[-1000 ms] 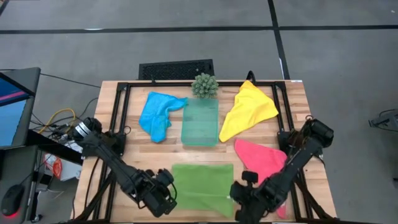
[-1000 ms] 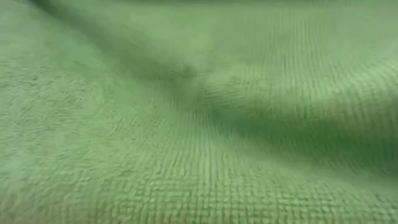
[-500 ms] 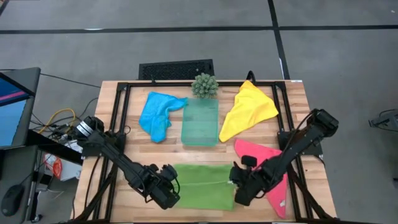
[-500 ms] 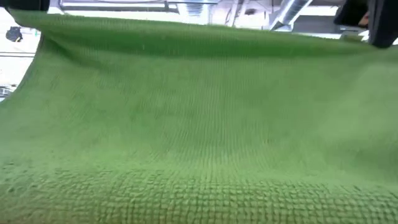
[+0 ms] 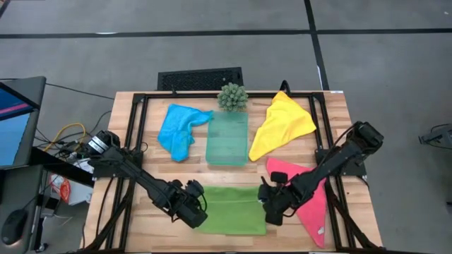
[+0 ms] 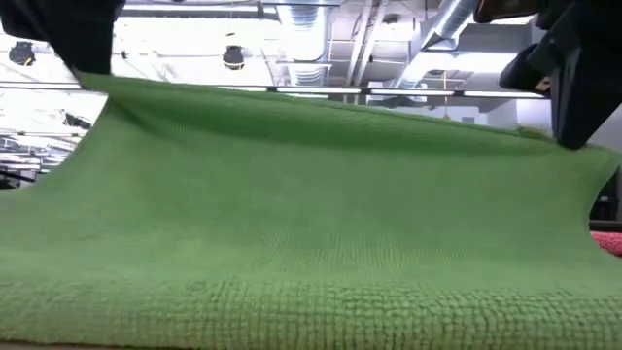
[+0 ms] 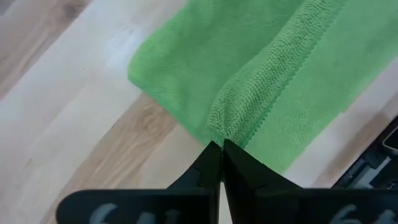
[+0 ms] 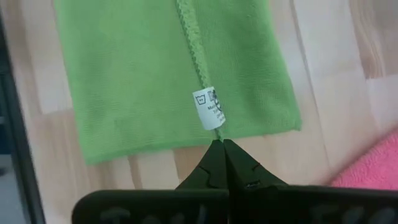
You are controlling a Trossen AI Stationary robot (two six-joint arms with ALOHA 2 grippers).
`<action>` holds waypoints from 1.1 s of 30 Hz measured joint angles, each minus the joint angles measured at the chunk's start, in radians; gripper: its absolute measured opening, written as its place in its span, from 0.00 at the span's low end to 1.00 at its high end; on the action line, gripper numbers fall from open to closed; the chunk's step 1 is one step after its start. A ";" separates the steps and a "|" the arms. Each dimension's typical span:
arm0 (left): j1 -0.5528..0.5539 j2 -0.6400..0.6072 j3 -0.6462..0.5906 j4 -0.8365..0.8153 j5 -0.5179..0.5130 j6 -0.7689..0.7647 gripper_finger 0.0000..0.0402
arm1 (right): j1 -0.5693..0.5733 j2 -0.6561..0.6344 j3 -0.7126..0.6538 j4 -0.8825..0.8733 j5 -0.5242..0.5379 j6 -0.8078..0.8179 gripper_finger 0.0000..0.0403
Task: Fold microfiber towels
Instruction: Fold the green micro fiber cloth
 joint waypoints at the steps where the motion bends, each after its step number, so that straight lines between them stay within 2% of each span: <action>1: -0.001 0.000 -0.003 0.004 0.004 -0.001 0.00 | -0.005 0.005 0.000 0.012 -0.009 -0.007 0.00; 8: 0.014 0.000 -0.007 0.002 -0.018 0.009 0.00 | -0.019 0.027 -0.001 0.015 -0.020 -0.015 0.01; 18: 0.018 0.000 -0.025 0.022 -0.069 0.068 0.00 | -0.025 0.044 0.000 0.010 -0.016 0.000 0.09; 22: 0.023 0.000 -0.047 0.044 -0.059 0.084 0.01 | -0.034 0.044 0.000 0.005 -0.003 0.016 0.11; 26: 0.025 0.000 -0.065 0.067 -0.054 0.099 0.09 | -0.047 0.044 0.000 0.003 0.013 0.027 0.13; 33: 0.043 0.000 -0.065 0.072 -0.049 0.119 0.33 | -0.067 0.044 0.000 0.002 0.020 0.031 0.18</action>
